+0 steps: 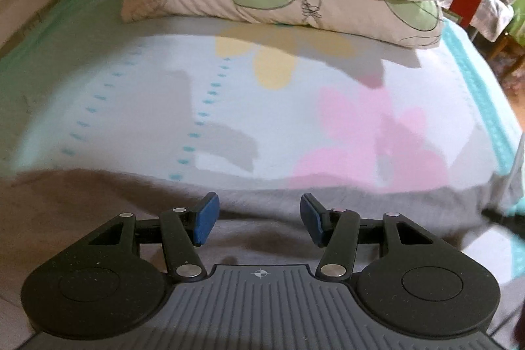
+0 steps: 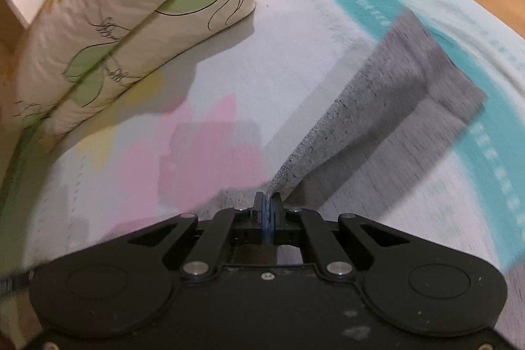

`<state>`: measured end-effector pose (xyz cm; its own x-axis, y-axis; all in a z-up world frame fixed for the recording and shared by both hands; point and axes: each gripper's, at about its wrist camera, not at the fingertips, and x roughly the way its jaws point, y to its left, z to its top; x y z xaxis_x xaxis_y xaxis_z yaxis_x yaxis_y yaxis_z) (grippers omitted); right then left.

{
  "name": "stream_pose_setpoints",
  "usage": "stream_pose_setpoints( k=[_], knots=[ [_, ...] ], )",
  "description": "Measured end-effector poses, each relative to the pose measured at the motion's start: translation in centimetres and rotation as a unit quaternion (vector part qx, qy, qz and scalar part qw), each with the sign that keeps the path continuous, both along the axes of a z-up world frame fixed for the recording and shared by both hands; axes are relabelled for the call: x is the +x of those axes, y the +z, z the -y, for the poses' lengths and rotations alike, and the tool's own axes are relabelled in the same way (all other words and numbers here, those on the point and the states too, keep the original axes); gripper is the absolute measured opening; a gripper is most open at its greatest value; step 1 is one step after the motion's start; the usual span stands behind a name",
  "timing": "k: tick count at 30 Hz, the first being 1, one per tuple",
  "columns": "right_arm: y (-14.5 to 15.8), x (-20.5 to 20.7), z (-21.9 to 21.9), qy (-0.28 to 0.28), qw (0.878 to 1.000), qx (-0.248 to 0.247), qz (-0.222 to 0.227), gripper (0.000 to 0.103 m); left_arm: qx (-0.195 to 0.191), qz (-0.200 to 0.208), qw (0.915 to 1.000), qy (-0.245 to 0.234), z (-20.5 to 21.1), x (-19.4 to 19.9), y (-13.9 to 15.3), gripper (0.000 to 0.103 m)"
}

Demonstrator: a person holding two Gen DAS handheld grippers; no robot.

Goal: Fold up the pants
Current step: 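Lift the cuff with the right gripper and fold the leg over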

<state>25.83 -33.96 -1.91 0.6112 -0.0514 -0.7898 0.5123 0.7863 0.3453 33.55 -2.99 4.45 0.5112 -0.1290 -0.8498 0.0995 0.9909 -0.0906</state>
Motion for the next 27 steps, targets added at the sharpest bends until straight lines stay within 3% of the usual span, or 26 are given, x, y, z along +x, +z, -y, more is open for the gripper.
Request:
stream_pose_setpoints(
  k=[5,9,19,27],
  knots=[
    [-1.0,-4.2,-1.3,0.001,1.0,0.009,0.005,0.003,-0.052,-0.056,0.997,0.013,0.7,1.0,-1.3,0.054],
    [-2.4,-5.6,-1.7,-0.007,1.0,0.027,0.002,0.003,-0.064,-0.087,0.9931,0.044,0.6,1.7,-2.7,0.054],
    [-3.3,-5.2,-0.9,-0.014,0.999,0.048,0.01,0.003,-0.04,-0.11,0.9894,0.085,0.4,2.7,-4.4,0.053],
    [-3.2,-5.8,-0.5,-0.007,0.999,0.049,0.015,0.003,-0.059,-0.109,0.9845,0.124,-1.3,1.3,-4.8,0.054]
  ],
)
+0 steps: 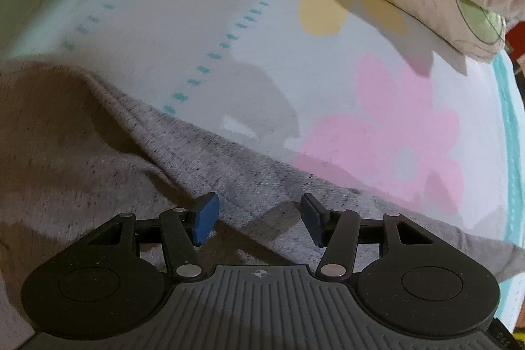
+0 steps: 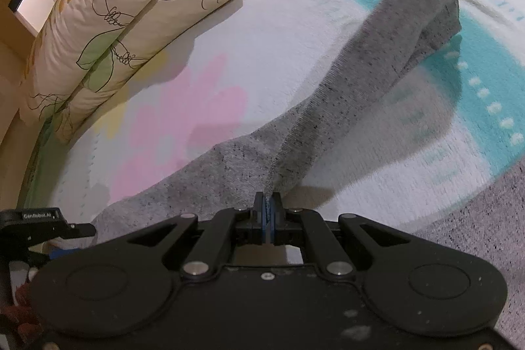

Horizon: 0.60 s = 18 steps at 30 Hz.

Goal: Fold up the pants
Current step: 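Lift the cuff with the right gripper and fold the leg over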

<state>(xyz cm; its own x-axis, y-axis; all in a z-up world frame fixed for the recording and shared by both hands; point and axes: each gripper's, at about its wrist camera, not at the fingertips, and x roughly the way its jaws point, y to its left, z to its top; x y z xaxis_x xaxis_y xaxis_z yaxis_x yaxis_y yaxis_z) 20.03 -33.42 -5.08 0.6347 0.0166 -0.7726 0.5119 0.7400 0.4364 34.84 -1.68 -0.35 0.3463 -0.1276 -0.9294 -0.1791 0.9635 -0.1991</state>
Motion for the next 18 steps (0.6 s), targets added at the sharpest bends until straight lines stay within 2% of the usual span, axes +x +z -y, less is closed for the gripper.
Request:
stream_pose_setpoints(
  k=[9,15,18],
  knots=[
    [0.3,-0.5,0.4,-0.003,1.0,0.004,0.006,0.003,-0.023,0.01,0.9993,0.029,-1.1,-1.2,-0.3,0.054],
    [0.5,-1.1,0.7,0.001,1.0,0.005,0.008,0.003,-0.077,0.021,0.9959,0.042,-1.4,-0.5,-0.4,0.054],
    [0.5,-1.2,0.7,0.003,1.0,0.005,0.005,0.003,-0.072,0.019,0.9965,0.037,-0.8,0.5,-0.4,0.053]
  ],
)
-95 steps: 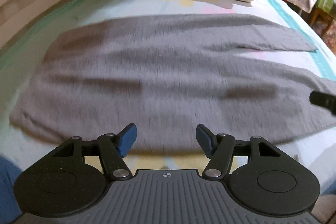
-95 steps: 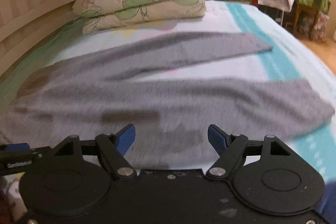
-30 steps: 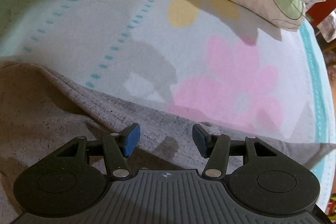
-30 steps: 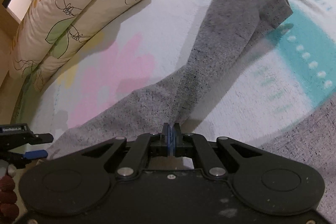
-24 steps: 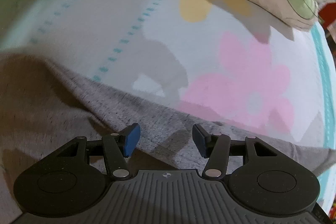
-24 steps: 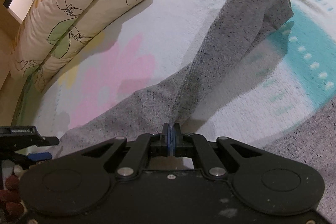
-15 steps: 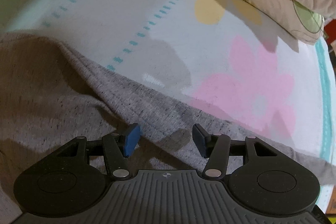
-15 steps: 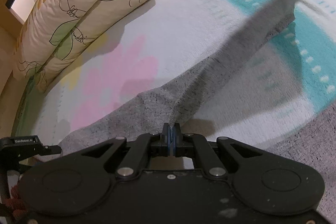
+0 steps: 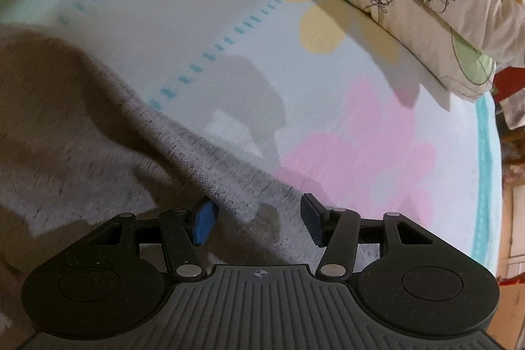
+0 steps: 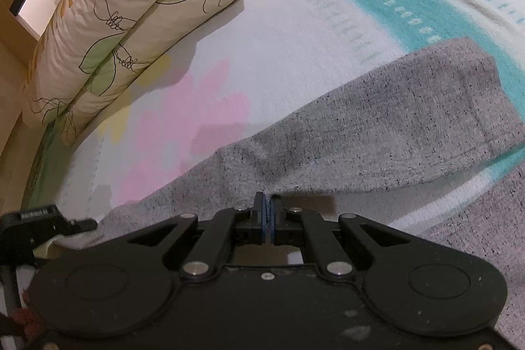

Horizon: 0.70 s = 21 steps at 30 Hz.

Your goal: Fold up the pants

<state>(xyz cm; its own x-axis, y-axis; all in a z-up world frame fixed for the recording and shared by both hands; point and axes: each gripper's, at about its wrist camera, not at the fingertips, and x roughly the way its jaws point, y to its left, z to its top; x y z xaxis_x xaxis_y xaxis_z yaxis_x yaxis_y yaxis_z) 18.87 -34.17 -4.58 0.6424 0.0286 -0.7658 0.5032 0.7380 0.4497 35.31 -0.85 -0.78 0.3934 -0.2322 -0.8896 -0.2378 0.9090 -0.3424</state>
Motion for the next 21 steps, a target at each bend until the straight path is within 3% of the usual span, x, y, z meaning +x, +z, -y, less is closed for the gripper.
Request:
stream_pose_setpoints(
  k=[1,2,6,11,14,18,21],
  knots=[
    [0.1,0.2,-0.1,0.0,1.0,-0.001,-0.002,0.003,-0.005,0.001,1.0,-0.004,0.1,0.3,-0.2,0.037],
    [0.1,0.3,-0.2,0.0,1.0,0.0,-0.003,0.003,-0.008,0.007,0.9999,-0.001,0.1,0.3,-0.3,0.007],
    [0.7,0.4,0.1,-0.005,1.0,0.01,0.004,0.004,-0.031,0.065,0.9974,0.003,-0.5,-1.4,1.9,0.006],
    [3.5,-0.9,0.3,-0.008,0.999,-0.002,0.037,0.004,0.013,0.133,0.9896,-0.054,0.5,-6.9,7.3,0.006],
    [6.0,-3.3,0.0,-0.002,0.998,-0.029,0.058,0.004,0.026,0.154,0.9838,-0.089,0.8,-11.8,8.7,0.006],
    [7.4,-7.7,-0.5,0.015,0.996,-0.049,0.066,0.004,0.029,0.153,0.9809,-0.117,0.6,-17.9,7.4,0.006],
    [6.5,-10.7,-1.4,0.038,0.996,-0.061,0.045,0.004,0.038,0.12,0.9838,-0.128,0.8,-21.3,4.3,0.006]
  ],
)
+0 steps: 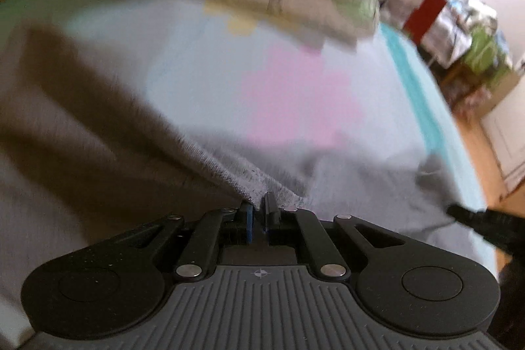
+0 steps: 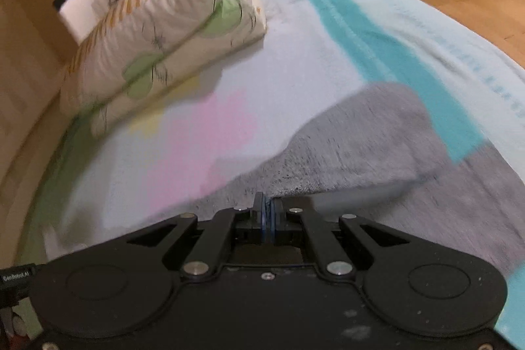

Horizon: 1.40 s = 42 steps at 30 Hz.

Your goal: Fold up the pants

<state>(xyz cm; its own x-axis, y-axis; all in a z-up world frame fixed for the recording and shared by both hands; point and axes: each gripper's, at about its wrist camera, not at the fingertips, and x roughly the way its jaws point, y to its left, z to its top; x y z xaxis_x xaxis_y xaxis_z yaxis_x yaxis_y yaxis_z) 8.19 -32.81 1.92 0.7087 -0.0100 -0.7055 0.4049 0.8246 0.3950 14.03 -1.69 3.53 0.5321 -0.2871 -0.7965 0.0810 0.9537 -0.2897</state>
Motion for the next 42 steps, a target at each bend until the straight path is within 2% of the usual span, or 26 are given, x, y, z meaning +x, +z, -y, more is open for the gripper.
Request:
stream_pose_setpoints(
  k=[3,5,7,9,10,15,20,24,27,30,33,34,37,39,42],
  knots=[
    [-2.8,-2.3,-0.2,0.01,0.999,0.021,-0.049,0.004,-0.001,-0.046,0.9989,0.011,-0.3,-1.6,-3.8,0.006],
    [-4.5,-3.1,0.0,0.006,0.996,0.038,-0.083,0.005,0.002,-0.059,0.9982,0.012,-0.3,-2.1,-5.6,0.007],
    [-5.2,-3.7,0.3,0.0,0.994,0.046,-0.096,0.011,0.01,-0.061,0.998,0.008,-0.1,-2.1,-6.3,0.007],
    [-4.6,-4.4,1.0,-0.013,0.995,0.05,-0.085,0.016,0.001,-0.064,0.9978,0.016,-0.3,-1.9,-6.4,0.007],
    [-4.1,-4.6,1.5,-0.018,0.996,0.05,-0.077,0.022,-0.002,-0.065,0.9977,0.018,-0.3,-2.0,-6.4,0.007],
    [-2.8,-4.5,5.3,-0.081,0.995,0.043,-0.046,0.025,-0.004,-0.076,0.9968,0.025,-0.1,-1.7,-6.9,0.007],
    [-4.5,-1.9,9.4,-0.142,0.988,0.049,-0.045,0.025,-0.007,-0.079,0.9965,0.027,-0.1,-1.7,-7.1,0.007],
    [-5.9,0.2,11.5,-0.155,0.986,0.031,-0.046,0.026,-0.011,-0.08,0.9964,0.025,-0.3,-1.7,-7.4,0.007],
    [-7.5,1.1,12.9,-0.175,0.982,0.028,-0.065,0.026,-0.013,-0.08,0.9965,0.024,-0.5,-1.8,-7.5,0.007],
    [-9.0,2.0,14.1,-0.183,0.98,0.039,-0.069,0.026,-0.012,-0.077,0.9967,0.021,-0.6,-2.0,-7.6,0.007],
    [-9.3,2.6,14.5,-0.192,0.978,0.046,-0.064,0.026,-0.013,-0.079,0.9966,0.022,-0.7,-2.0,-7.5,0.007],
    [-9.1,2.6,14.4,-0.195,0.978,0.049,-0.063,0.026,-0.014,-0.08,0.9964,0.023,-0.7,-1.9,-7.5,0.006],
    [-9.0,3.6,14.8,-0.187,0.979,0.057,-0.065,0.006,-0.019,-0.083,0.996,0.028,-0.8,-1.9,-7.4,0.006],
    [-8.0,3.9,14.7,-0.173,0.982,0.056,-0.058,0.006,-0.024,-0.079,0.9961,0.032,-1.0,-2.0,-7.2,0.004],
    [-3.9,2.8,14.4,-0.151,0.988,0.043,-0.008,0.006,-0.023,-0.059,0.9976,0.028,-1.0,-2.3,-6.3,0.004]
  ],
)
